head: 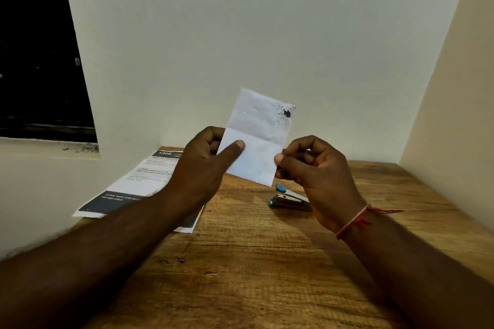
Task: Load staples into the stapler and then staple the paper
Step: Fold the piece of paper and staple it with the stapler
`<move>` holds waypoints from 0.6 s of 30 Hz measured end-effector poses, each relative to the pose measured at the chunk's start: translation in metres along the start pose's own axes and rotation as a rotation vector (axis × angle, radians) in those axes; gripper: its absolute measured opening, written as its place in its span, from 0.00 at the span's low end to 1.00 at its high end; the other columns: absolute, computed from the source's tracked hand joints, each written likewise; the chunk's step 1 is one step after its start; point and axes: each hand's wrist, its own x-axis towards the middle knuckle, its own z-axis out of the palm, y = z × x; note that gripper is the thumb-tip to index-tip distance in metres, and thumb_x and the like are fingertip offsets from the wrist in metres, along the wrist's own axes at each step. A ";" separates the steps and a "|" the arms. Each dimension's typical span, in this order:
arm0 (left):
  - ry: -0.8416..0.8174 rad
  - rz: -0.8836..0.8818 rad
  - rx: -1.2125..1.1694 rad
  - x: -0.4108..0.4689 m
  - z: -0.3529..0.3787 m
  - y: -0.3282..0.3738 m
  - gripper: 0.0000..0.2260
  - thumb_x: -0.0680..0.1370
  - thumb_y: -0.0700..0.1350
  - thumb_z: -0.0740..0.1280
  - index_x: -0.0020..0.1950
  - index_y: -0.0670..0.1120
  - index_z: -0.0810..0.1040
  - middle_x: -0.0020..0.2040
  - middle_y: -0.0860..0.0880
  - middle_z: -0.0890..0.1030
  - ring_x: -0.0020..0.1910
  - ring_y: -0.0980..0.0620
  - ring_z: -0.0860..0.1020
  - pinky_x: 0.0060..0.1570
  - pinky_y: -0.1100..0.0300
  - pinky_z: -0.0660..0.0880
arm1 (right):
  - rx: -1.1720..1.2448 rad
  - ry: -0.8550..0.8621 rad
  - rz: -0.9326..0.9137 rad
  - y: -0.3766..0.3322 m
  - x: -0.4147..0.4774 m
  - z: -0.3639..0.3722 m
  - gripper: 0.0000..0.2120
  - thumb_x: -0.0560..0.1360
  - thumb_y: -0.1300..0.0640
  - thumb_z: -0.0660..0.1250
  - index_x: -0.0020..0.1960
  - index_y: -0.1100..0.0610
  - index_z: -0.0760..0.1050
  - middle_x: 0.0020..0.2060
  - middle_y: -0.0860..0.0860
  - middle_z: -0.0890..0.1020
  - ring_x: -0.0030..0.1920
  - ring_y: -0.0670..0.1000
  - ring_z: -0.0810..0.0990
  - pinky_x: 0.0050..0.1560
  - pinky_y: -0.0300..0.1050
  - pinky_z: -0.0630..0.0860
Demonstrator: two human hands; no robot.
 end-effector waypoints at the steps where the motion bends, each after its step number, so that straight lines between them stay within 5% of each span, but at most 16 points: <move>1: 0.005 0.017 -0.020 0.000 0.000 0.001 0.12 0.85 0.45 0.74 0.67 0.47 0.80 0.56 0.49 0.92 0.56 0.48 0.91 0.58 0.45 0.87 | -0.005 0.004 -0.012 0.000 0.000 -0.001 0.06 0.77 0.70 0.77 0.50 0.62 0.83 0.48 0.67 0.87 0.46 0.57 0.90 0.50 0.49 0.88; 6: 0.037 0.128 -0.010 0.004 -0.006 0.003 0.12 0.84 0.39 0.75 0.64 0.50 0.77 0.50 0.43 0.91 0.50 0.44 0.90 0.53 0.48 0.84 | -0.009 0.008 -0.027 0.001 0.003 -0.003 0.10 0.79 0.71 0.74 0.56 0.61 0.88 0.46 0.60 0.89 0.47 0.51 0.88 0.48 0.43 0.86; 10: 0.004 0.196 0.076 0.008 -0.009 -0.002 0.06 0.83 0.38 0.76 0.58 0.47 0.86 0.46 0.52 0.87 0.44 0.56 0.84 0.51 0.59 0.79 | 0.007 0.021 -0.001 0.005 0.007 -0.006 0.12 0.80 0.71 0.74 0.59 0.60 0.89 0.41 0.47 0.89 0.43 0.45 0.87 0.48 0.40 0.85; 15: -0.080 0.140 0.079 0.005 -0.009 -0.011 0.13 0.83 0.42 0.78 0.63 0.57 0.90 0.44 0.38 0.86 0.43 0.37 0.78 0.57 0.50 0.80 | 0.005 0.042 0.020 0.006 0.008 -0.007 0.13 0.79 0.69 0.76 0.60 0.59 0.89 0.42 0.48 0.90 0.42 0.42 0.87 0.44 0.35 0.83; 18: -0.104 0.100 0.057 0.004 -0.009 -0.012 0.14 0.82 0.40 0.78 0.65 0.54 0.90 0.30 0.56 0.77 0.41 0.42 0.72 0.54 0.57 0.76 | 0.015 0.038 0.032 0.008 0.009 -0.007 0.13 0.78 0.68 0.78 0.60 0.57 0.89 0.46 0.51 0.91 0.45 0.45 0.89 0.46 0.38 0.84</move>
